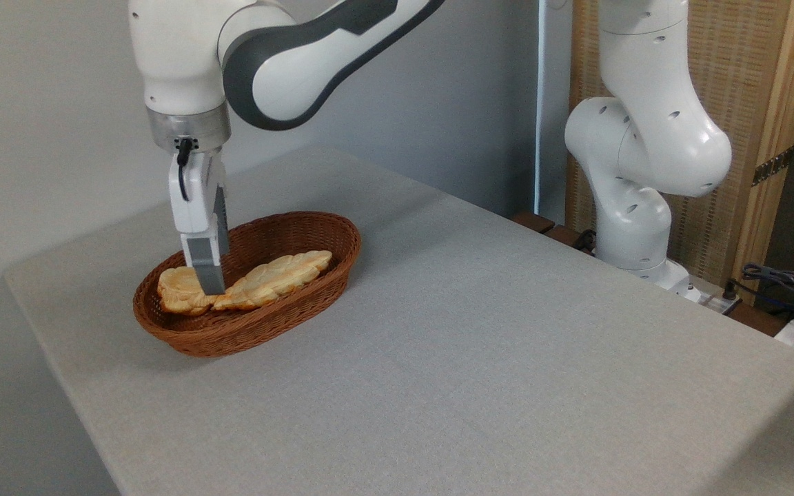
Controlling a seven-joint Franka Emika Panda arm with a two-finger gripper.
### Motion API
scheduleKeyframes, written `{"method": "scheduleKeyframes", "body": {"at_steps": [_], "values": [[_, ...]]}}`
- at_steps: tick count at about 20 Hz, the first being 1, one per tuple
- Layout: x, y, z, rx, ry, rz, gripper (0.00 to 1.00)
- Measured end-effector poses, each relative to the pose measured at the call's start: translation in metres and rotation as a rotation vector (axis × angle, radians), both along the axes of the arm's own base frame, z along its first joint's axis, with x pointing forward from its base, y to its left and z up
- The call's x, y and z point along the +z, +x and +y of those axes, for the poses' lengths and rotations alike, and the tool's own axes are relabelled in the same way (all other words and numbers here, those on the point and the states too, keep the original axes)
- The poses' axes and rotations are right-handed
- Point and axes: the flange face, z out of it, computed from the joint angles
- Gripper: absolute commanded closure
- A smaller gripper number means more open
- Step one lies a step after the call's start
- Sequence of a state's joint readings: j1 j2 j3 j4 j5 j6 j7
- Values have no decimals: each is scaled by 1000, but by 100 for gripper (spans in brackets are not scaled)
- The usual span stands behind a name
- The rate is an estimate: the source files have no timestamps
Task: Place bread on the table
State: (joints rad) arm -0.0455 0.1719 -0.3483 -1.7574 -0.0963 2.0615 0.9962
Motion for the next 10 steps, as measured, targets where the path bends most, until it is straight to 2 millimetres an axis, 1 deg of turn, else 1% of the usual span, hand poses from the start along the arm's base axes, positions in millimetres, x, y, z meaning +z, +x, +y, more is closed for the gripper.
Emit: {"method": "scheduleKeyframes", "body": {"at_steps": [3,5,10], "values": [[-12,5,-14,-15,-24,-25,0],[-18,7,-19,-21,-34,-31,0],[-26,8,-30,-32,-50,-42,0]]}}
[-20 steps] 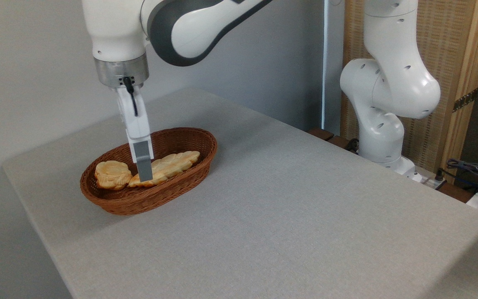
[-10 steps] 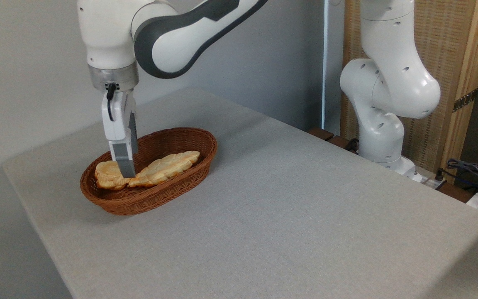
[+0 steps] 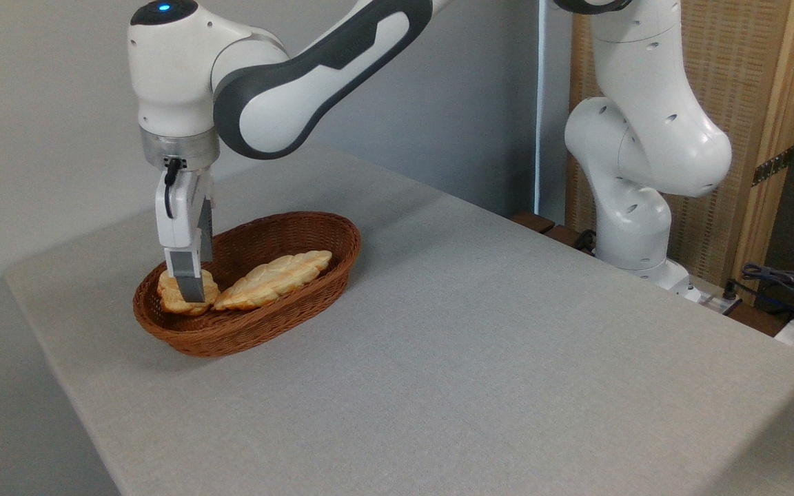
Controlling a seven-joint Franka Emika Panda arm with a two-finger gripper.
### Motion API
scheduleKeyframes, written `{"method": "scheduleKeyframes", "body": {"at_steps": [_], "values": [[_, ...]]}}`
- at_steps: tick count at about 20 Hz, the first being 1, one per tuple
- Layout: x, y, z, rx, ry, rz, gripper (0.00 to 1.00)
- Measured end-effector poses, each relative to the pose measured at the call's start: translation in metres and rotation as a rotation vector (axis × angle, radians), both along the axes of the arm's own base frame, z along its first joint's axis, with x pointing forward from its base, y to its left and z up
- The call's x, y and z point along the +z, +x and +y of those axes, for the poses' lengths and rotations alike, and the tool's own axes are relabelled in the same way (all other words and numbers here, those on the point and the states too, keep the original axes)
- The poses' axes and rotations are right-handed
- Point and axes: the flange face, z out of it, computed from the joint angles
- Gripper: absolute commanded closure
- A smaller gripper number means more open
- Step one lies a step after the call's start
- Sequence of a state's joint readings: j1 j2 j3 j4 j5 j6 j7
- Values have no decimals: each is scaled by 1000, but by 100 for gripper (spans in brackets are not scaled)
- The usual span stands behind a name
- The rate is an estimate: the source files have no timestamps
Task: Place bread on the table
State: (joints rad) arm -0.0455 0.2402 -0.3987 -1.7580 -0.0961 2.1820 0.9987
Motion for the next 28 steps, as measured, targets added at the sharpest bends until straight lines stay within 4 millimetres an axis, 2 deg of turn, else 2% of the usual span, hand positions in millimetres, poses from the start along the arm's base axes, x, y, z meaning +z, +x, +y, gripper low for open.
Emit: {"method": "scheduleKeyframes", "body": {"at_steps": [3,11,28], "values": [[-2,-2,-10,-14,-12,-11,0],[-16,-1,-21,-74,49,-49,0],[-39,2,-24,-85,54,-18,0]]}}
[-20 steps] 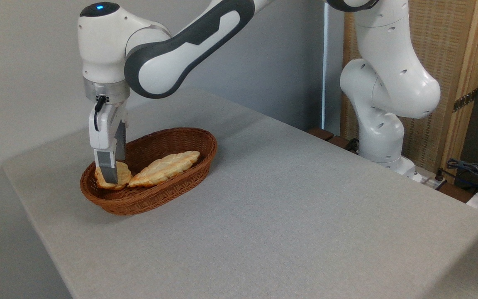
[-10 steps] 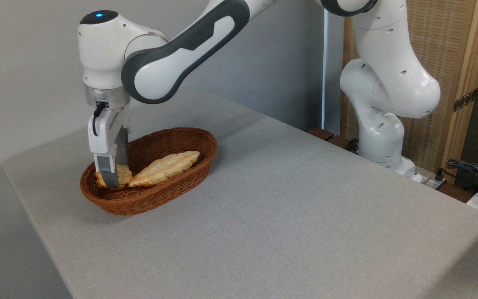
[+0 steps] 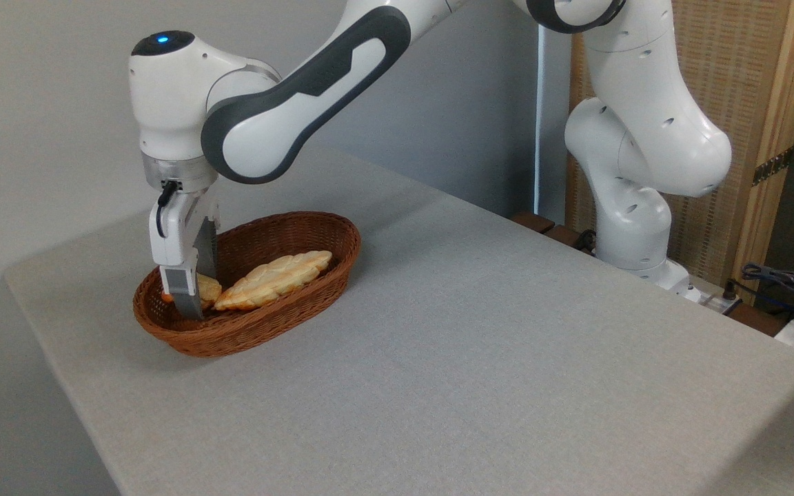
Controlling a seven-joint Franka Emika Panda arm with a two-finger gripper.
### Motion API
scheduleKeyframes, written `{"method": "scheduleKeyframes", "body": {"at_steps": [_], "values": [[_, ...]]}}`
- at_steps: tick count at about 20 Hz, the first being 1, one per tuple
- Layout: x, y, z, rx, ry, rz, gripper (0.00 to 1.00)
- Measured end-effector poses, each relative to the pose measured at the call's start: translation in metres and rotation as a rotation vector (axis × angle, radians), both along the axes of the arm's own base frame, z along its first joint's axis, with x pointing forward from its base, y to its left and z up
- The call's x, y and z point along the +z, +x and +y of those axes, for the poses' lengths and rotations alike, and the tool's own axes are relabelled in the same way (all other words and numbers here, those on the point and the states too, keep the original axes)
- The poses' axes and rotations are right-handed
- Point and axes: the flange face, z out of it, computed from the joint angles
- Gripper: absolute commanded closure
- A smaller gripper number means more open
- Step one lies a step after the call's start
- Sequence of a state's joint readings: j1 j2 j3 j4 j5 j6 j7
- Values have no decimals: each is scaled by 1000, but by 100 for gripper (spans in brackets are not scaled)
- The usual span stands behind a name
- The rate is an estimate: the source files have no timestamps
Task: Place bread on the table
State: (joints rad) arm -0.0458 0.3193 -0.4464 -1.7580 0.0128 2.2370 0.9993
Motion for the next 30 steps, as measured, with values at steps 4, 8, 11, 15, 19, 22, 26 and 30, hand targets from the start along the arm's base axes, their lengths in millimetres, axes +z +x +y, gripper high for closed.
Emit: {"method": "scheduleKeyframes", "body": {"at_steps": [4,8,11,15,19,22,26,30], "values": [[-2,0,-1,-2,-1,3,29],[-1,-3,-6,-11,-3,4,64],[-1,-4,-8,-14,-4,4,64],[-1,-4,-8,-14,-5,4,63],[-1,-4,-8,-14,-5,4,63],[-1,-4,-8,-14,-5,4,63],[0,-4,-8,-15,-6,2,64],[1,-4,-9,-15,-6,1,64]]}}
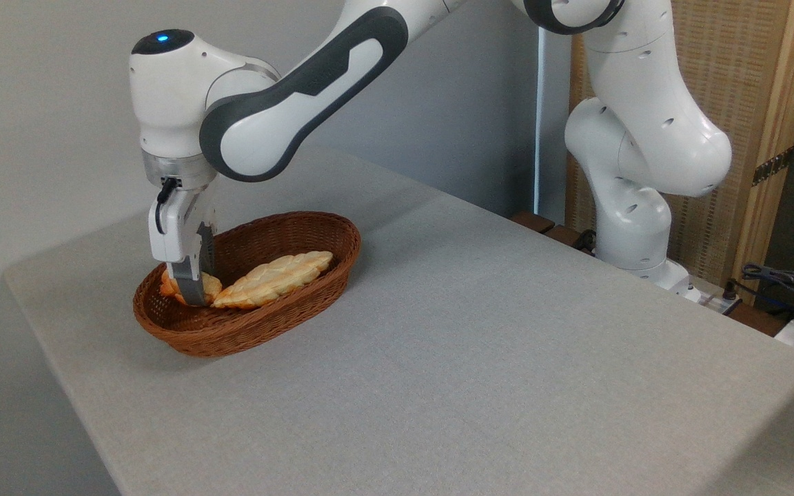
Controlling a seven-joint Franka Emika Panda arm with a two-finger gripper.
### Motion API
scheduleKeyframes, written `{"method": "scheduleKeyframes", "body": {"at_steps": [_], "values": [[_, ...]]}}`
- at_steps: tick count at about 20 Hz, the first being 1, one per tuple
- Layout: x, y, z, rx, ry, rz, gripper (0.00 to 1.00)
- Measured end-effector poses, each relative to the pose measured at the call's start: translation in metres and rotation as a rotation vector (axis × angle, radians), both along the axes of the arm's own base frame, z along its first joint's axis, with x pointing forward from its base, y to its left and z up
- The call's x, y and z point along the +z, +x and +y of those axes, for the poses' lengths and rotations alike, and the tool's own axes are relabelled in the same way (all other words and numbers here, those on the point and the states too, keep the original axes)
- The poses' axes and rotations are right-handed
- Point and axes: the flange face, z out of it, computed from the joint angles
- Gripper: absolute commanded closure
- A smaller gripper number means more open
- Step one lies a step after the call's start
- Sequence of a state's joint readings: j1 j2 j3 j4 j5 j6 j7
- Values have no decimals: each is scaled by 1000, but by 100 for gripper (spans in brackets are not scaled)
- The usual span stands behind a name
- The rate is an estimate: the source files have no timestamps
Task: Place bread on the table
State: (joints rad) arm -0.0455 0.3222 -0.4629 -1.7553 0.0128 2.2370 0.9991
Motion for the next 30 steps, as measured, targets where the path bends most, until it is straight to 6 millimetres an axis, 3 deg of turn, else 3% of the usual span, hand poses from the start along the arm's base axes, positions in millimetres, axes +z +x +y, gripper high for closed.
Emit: {"method": "scheduleKeyframes", "body": {"at_steps": [6,10,13,20,26,29,30], "values": [[12,-4,3,2,15,6,63],[38,-10,10,27,32,-1,62],[60,-16,27,56,65,17,61],[95,-12,132,241,113,116,60],[96,-2,197,354,120,139,53],[90,-2,230,408,135,184,36],[89,-2,237,418,136,190,16]]}}
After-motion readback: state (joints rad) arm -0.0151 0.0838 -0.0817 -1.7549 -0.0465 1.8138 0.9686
